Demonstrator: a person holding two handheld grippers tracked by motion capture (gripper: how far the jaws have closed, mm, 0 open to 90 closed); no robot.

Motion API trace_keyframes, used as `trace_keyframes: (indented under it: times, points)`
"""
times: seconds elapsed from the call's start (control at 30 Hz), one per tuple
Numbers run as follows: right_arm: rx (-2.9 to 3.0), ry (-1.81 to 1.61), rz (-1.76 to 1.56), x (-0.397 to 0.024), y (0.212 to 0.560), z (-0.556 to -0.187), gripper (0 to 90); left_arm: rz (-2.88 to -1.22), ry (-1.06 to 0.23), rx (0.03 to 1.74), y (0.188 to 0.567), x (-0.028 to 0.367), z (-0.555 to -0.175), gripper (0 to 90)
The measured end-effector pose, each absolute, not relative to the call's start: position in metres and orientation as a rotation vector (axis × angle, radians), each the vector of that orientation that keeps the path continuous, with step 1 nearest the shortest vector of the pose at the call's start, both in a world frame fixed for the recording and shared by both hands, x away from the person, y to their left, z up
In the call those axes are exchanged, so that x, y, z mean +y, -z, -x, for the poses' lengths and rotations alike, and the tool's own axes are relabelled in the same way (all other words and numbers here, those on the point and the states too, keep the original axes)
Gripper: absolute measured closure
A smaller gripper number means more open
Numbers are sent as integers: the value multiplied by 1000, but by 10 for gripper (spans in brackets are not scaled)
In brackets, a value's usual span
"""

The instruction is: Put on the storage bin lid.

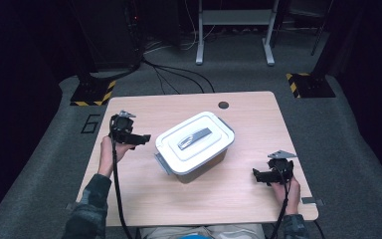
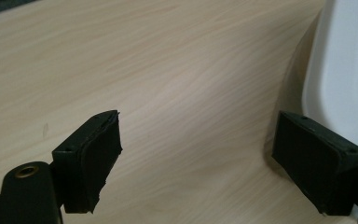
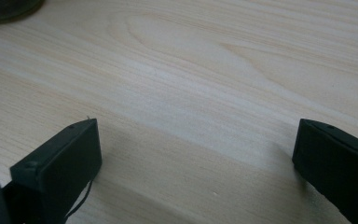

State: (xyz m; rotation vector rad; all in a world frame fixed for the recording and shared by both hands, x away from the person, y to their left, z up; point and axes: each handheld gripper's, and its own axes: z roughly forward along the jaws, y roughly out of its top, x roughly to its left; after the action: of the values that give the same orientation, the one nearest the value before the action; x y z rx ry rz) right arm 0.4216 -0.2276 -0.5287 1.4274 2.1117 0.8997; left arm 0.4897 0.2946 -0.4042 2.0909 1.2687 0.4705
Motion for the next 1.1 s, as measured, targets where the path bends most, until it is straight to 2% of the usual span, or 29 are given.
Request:
trace_keyframes:
  times: [0.33,0.7,0.93,1.03,1.1]
  points:
    - [2112,-899,-1428,-228,529,-422,3,-2050,-404,1420,455,327,-491,151]
    - [2112,-900,-1427,-228,529,-422,3,-2007,-329,1532,502,343,-486,149]
    - [2114,-899,-1427,-228,529,-422,3,-1938,-504,1478,520,348,-472,150]
    - [2114,-899,-1426,-228,529,-422,3,-1924,-622,1421,529,344,-466,152]
    - [2114,-898,-1428,-228,529,-422,2,-1911,-626,1428,529,344,-464,145]
